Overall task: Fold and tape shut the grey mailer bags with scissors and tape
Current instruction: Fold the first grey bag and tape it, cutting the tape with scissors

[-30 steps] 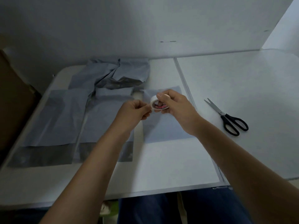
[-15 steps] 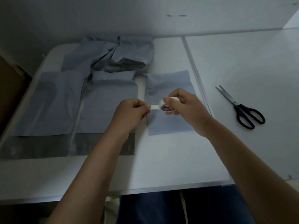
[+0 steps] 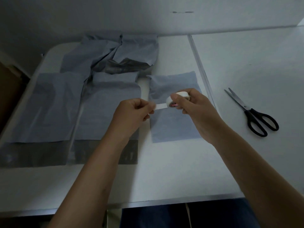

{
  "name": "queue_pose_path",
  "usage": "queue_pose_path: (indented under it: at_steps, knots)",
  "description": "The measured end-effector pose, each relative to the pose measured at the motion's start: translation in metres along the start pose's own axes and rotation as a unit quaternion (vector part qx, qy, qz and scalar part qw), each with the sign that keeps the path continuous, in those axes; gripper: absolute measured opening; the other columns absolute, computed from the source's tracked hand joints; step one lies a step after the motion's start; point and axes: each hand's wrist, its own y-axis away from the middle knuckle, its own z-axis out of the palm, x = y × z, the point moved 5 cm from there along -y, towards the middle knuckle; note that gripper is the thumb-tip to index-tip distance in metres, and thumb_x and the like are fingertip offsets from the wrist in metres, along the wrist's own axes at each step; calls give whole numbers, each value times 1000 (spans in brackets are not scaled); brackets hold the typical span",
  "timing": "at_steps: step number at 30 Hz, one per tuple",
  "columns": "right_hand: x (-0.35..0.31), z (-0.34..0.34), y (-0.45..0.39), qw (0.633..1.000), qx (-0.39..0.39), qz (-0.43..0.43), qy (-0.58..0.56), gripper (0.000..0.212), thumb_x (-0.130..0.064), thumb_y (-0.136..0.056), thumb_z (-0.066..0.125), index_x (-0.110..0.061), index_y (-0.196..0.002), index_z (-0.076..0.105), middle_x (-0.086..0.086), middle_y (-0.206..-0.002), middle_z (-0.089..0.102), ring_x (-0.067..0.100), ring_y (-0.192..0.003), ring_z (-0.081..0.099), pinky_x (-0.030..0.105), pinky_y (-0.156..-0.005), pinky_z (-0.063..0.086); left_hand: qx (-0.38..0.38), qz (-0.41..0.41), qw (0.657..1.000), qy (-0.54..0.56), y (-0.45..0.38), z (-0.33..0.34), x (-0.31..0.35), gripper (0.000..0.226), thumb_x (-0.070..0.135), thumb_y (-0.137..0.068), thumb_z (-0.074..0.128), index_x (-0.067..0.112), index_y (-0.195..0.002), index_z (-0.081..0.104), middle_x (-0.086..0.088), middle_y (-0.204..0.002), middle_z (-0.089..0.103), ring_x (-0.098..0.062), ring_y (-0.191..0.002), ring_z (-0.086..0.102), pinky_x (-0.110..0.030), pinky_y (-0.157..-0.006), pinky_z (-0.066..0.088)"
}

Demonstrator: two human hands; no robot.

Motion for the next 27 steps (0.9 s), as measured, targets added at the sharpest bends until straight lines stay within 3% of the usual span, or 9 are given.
queue_pose_path:
  at_steps: [6, 11, 15, 18, 22, 25, 27]
  knots:
    - [3, -2, 8, 996, 62, -63, 20, 24, -45, -87, 61, -21, -89, 64, 2, -87, 68, 19, -87, 65, 45, -86, 54, 13, 6, 999, -35, -3, 1, -6, 15, 32, -87, 67, 21, -78, 72, 9, -75, 72, -2, -63, 59, -36, -80, 54]
    - [-1, 5, 7, 988, -20, -30, -150, 20, -23, -101, 46, -6, -93, 55, 12, -88, 55, 25, -92, 61, 50, -92, 53, 19, 9, 1000, 21, -3, -1, -4, 13, 26, -88, 68, 16, -80, 72, 10, -69, 70, 0, -59, 57, -23, -69, 50]
    - [-4, 14, 9, 958, -103, 33, -265, 21, -28, -100, 44, -9, -101, 54, 17, -105, 51, 31, -106, 61, 49, -95, 52, 17, 9, 999, 26, -3, 5, -3, 15, 25, -89, 66, 12, -83, 71, 8, -71, 69, 2, -57, 56, -16, -64, 50]
    - [-8, 14, 12, 938, -144, 27, -313, 27, -27, -99, 44, -5, -112, 50, 18, -110, 56, 32, -112, 61, 46, -100, 49, 24, 7, 999, 30, -4, 6, -5, 17, 25, -90, 66, 9, -85, 71, 7, -72, 69, 2, -56, 56, -15, -62, 49]
    - [-9, 11, 10, 948, -75, 25, -308, 24, -31, -97, 48, -8, -94, 53, 1, -83, 58, 18, -94, 63, 39, -97, 50, 22, 7, 999, 45, -5, 6, -6, 16, 23, -89, 66, 8, -86, 71, 7, -71, 68, 0, -57, 56, -16, -63, 49]
    - [-8, 12, 8, 944, -34, 35, -327, 30, -41, -93, 52, -15, -78, 52, -1, -71, 48, 12, -74, 57, 35, -90, 52, 13, 12, 999, 39, -3, 9, -4, 17, 25, -89, 66, 10, -85, 70, 7, -72, 69, 0, -59, 57, -20, -67, 50]
    - [-7, 12, 6, 962, -6, 34, -270, 33, -43, -93, 54, -18, -72, 49, -2, -68, 44, 12, -69, 52, 34, -83, 52, 13, 13, 1000, 23, -2, 9, -3, 16, 28, -89, 66, 13, -83, 70, 8, -72, 70, 0, -61, 59, -24, -71, 51]
